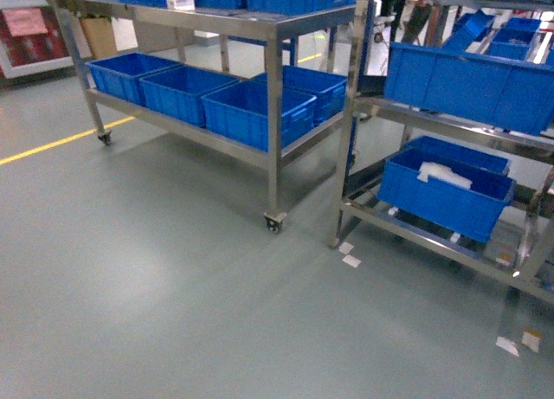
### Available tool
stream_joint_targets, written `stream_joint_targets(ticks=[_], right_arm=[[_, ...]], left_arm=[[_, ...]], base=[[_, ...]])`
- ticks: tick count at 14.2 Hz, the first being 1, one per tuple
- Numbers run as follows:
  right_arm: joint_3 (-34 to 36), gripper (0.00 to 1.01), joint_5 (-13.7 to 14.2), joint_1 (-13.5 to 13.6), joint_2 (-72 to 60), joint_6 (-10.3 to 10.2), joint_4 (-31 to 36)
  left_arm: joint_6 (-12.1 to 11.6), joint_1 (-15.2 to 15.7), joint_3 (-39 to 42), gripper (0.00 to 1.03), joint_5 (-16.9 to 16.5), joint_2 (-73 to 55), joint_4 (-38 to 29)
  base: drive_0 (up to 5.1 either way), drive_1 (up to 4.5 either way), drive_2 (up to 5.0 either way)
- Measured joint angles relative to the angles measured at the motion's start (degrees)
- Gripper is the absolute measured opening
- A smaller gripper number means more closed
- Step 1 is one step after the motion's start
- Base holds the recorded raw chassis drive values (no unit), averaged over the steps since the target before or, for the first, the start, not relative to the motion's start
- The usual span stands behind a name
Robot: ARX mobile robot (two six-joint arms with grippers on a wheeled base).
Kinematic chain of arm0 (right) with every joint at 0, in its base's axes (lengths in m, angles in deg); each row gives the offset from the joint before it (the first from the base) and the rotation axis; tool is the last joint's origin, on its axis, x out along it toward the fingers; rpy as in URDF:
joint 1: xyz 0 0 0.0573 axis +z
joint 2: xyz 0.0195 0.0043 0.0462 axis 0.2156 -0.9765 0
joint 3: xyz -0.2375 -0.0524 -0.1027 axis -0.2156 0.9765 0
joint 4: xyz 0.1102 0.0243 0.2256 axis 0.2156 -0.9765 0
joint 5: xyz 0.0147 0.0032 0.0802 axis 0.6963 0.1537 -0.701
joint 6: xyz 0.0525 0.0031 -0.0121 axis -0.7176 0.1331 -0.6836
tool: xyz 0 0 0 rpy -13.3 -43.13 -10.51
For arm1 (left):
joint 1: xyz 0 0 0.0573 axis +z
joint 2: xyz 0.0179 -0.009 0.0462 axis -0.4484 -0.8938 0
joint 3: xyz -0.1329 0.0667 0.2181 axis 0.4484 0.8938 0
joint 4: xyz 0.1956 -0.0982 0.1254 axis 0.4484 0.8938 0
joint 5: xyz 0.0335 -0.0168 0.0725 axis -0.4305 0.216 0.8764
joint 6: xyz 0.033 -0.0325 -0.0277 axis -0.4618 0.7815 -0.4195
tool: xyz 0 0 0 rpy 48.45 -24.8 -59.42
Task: Pick red block from blue box to shelf
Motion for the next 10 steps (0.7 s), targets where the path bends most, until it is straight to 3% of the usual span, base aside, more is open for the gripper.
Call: stream_joint_targets(ticks=[10], right_arm=[[0.00, 0.39, 0.02, 0.00, 0.00, 0.00, 0.00]], left_arm=[[0.00, 0.00, 0.00, 0.98, 0.00, 0.00, 0.00]], base=[[-1.4, -1.42, -1.4]])
